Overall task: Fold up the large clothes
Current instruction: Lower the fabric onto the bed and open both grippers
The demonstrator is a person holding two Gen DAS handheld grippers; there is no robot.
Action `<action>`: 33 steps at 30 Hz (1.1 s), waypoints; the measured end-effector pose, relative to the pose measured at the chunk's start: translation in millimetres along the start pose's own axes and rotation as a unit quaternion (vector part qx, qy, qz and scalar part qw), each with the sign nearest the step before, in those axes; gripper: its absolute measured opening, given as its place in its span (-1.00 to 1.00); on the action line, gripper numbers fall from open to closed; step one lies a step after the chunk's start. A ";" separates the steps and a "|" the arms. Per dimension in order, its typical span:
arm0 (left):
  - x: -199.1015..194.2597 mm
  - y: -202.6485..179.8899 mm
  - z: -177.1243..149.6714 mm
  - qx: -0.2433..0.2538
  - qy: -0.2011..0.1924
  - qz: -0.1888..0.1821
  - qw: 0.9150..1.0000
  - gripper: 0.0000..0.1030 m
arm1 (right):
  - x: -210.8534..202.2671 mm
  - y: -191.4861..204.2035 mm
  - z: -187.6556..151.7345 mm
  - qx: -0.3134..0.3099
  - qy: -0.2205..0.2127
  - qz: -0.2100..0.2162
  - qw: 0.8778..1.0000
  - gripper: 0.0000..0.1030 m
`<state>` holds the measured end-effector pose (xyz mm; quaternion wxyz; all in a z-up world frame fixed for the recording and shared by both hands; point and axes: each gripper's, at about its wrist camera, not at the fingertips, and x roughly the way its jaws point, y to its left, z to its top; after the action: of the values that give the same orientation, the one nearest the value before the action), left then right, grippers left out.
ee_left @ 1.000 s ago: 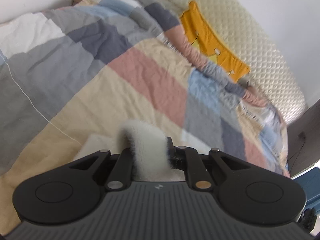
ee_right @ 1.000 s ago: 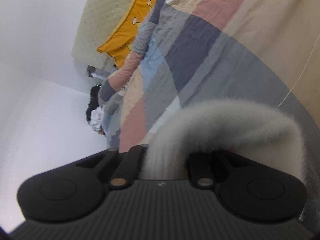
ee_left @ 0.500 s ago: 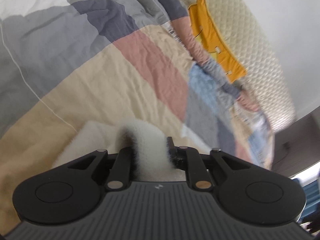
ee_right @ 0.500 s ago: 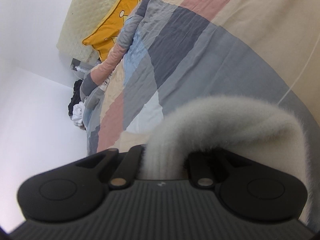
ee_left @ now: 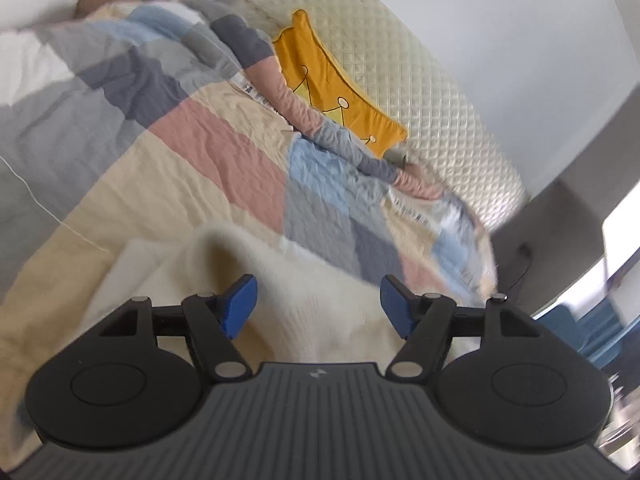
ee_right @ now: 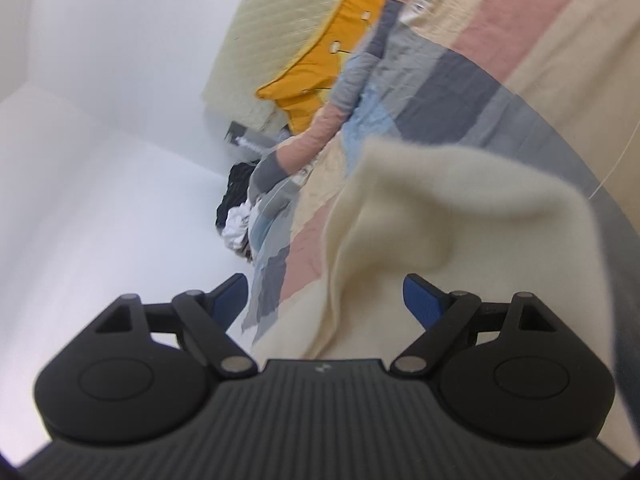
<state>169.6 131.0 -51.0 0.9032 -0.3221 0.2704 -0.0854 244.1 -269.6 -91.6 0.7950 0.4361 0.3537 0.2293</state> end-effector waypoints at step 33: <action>79.1 13.4 19.6 0.064 0.035 0.117 0.990 0.41 | 65.3 -14.5 16.8 -0.187 -0.020 -0.227 0.956 0.37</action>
<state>246.4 125.9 -81.1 0.9159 -0.2266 0.3314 -0.0075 299.9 -242.1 -121.4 0.9004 0.1930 0.3780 0.0961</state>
